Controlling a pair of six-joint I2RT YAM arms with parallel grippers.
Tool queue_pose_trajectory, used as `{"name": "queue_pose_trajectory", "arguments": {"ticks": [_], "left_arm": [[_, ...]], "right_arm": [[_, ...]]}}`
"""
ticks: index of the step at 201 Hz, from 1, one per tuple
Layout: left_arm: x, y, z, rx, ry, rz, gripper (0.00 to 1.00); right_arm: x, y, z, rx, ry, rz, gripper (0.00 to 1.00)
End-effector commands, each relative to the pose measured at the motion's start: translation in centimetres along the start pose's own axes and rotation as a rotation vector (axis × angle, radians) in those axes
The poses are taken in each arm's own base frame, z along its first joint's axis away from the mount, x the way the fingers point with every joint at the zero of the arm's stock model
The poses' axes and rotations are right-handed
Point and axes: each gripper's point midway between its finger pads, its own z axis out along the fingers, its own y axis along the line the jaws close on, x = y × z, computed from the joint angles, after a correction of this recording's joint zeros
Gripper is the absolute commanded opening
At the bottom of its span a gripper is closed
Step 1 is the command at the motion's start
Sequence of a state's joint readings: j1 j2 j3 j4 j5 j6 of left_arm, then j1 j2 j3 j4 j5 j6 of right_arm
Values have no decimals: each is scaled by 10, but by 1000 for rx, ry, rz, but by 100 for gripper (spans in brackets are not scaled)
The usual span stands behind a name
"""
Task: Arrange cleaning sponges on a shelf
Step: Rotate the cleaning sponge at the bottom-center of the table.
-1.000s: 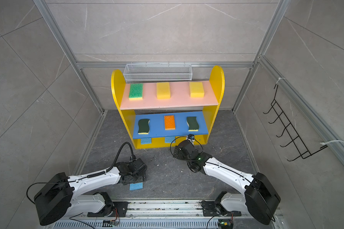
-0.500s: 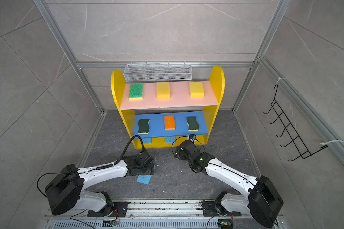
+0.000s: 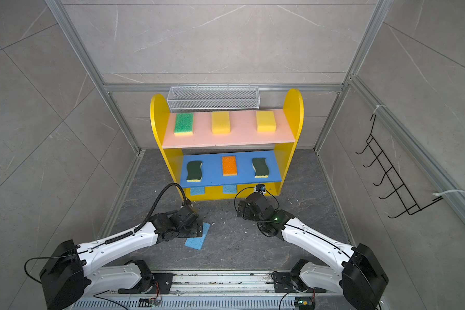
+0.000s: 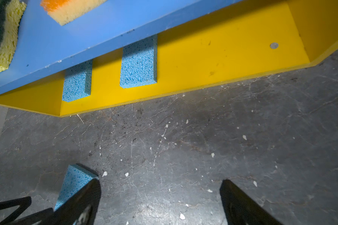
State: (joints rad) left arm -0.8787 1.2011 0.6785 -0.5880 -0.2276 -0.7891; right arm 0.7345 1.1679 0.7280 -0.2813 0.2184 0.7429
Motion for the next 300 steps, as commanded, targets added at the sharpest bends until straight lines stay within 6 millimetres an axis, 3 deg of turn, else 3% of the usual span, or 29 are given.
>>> {"name": "queue_pose_trajectory", "arguments": {"ticks": [1, 69, 105, 189, 258, 283, 300], "left_arm": [[24, 4, 0, -20, 56, 35, 90], [46, -9, 6, 10, 71, 53, 93], [52, -5, 12, -23, 85, 55, 93], [49, -20, 14, 122, 19, 86, 94], [42, -73, 18, 271, 38, 187, 92], [39, -96, 4, 399, 2, 189, 92], [34, -99, -11, 458, -38, 182, 92]], "right_arm": [[3, -6, -6, 9, 4, -14, 97], [-4, -22, -29, 73, -30, -13, 98], [-6, -29, -42, 91, -35, -14, 99], [27, -30, -39, 40, 77, 50, 95], [50, -33, -40, 10, 124, 64, 92], [62, -23, -33, -32, 153, 33, 91], [72, -11, -26, -67, 167, -16, 90]]}}
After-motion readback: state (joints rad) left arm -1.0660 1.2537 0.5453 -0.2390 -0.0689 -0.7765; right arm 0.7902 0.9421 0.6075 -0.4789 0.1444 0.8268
